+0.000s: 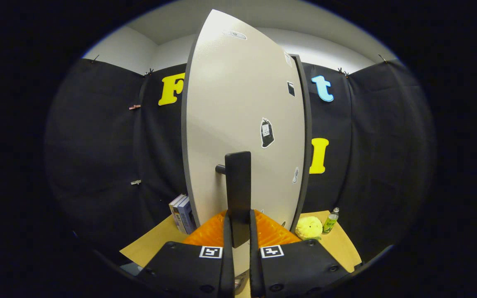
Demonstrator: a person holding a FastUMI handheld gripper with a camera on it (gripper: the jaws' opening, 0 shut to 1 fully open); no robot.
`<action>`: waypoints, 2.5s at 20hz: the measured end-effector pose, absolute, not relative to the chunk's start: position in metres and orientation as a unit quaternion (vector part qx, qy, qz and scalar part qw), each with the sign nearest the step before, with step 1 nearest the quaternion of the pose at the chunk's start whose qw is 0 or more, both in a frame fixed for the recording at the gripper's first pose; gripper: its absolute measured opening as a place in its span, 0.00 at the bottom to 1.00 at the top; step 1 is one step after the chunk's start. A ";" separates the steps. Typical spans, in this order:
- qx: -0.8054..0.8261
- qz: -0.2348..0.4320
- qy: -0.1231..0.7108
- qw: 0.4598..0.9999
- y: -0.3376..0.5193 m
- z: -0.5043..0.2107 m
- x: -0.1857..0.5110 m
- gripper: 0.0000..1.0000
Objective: Open the shoe cabinet door, grab the shoes and put them into the shoe cabinet, then close the shoe cabinet door.
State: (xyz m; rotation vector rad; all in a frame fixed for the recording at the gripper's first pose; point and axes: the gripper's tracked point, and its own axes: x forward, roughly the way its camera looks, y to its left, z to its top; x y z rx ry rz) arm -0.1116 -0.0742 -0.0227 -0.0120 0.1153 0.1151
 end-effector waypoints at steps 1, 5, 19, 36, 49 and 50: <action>-0.006 0.050 0.056 0.997 -0.086 -0.023 -0.116 0.18; -0.002 0.025 0.069 0.997 -0.120 -0.031 -0.129 0.17; 0.032 0.013 0.041 0.999 -0.153 -0.006 -0.168 0.17; 0.054 0.028 0.298 0.953 -0.058 -0.266 -0.153 0.33; 0.066 -0.009 0.474 0.878 -0.033 -0.484 -0.097 0.40; 0.064 -0.012 0.481 0.874 -0.035 -0.493 -0.094 0.40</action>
